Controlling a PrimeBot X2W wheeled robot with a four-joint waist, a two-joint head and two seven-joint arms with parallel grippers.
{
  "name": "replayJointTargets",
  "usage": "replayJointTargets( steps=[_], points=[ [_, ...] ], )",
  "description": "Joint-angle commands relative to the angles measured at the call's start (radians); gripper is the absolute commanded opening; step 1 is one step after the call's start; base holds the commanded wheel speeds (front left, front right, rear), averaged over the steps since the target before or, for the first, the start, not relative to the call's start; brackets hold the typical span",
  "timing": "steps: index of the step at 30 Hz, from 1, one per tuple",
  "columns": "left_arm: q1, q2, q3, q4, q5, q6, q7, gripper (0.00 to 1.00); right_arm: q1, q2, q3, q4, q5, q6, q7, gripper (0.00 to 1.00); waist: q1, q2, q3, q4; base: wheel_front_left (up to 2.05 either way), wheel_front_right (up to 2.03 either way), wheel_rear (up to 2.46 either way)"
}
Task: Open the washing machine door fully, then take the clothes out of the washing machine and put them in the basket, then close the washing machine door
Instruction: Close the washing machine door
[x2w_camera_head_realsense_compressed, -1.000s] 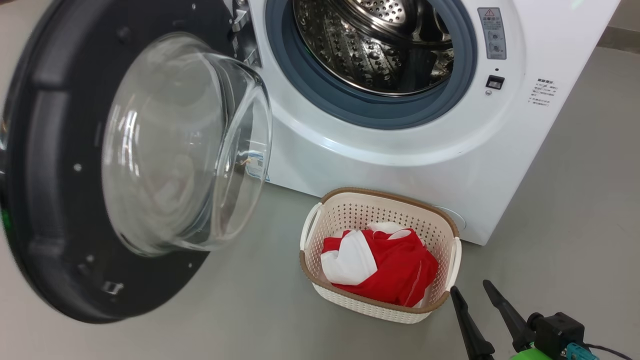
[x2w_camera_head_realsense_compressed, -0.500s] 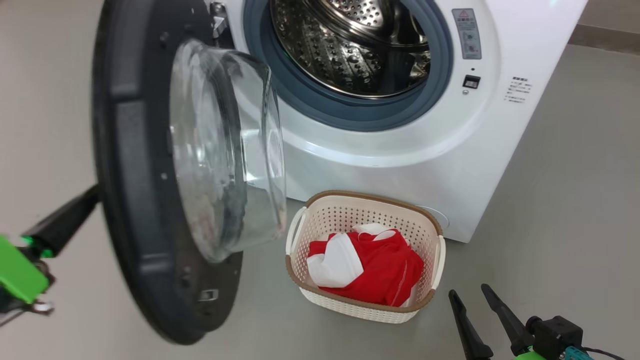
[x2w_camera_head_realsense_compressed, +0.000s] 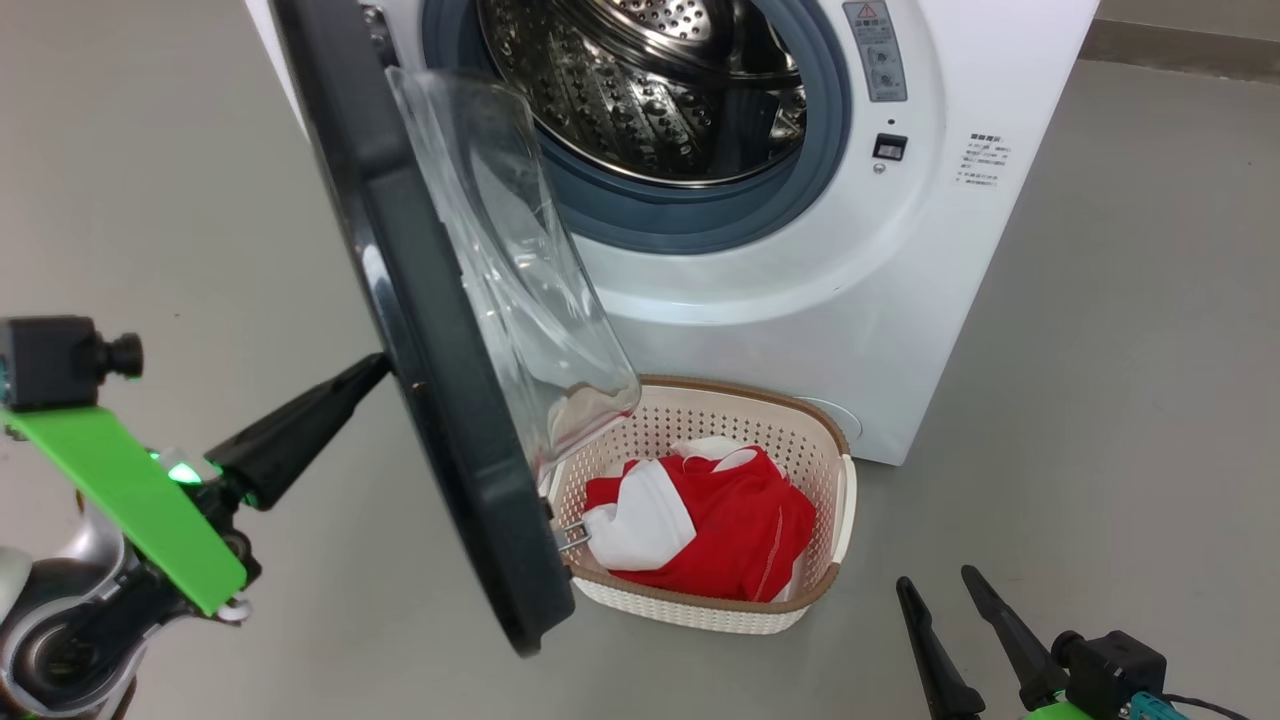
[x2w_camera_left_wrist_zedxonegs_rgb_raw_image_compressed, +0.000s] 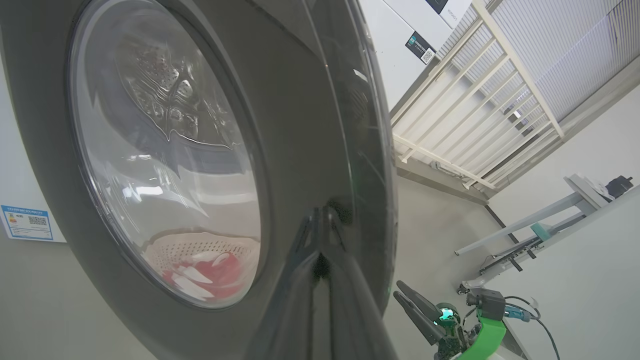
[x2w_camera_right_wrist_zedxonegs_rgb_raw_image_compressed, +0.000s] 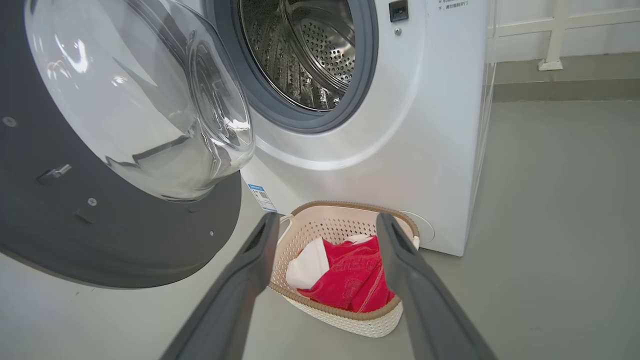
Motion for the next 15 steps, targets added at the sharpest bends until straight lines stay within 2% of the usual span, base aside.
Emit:
replayJointTargets(
  steps=[1,7,15],
  points=[
    [-0.043,0.047,0.045,-0.014,0.007,-0.007,-0.011,0.00,-0.017,-0.006,0.020,-0.026,-0.002,0.007,-0.007,1.00,0.0000,0.0000,-0.001,-0.002,0.00,0.00,0.00],
    [0.003,0.055,0.047,0.025,0.003,-0.007,-0.066,0.00,-0.009,-0.003,0.013,-0.029,-0.004,0.007,-0.007,1.00,0.0000,0.0000,-0.005,0.006,0.00,0.00,0.00],
    [0.131,0.028,0.048,0.115,0.001,-0.007,-0.188,0.00,-0.014,-0.004,0.022,-0.023,-0.002,0.007,-0.007,1.00,0.0000,0.0000,-0.025,0.023,0.00,0.00,0.00]
  ],
)
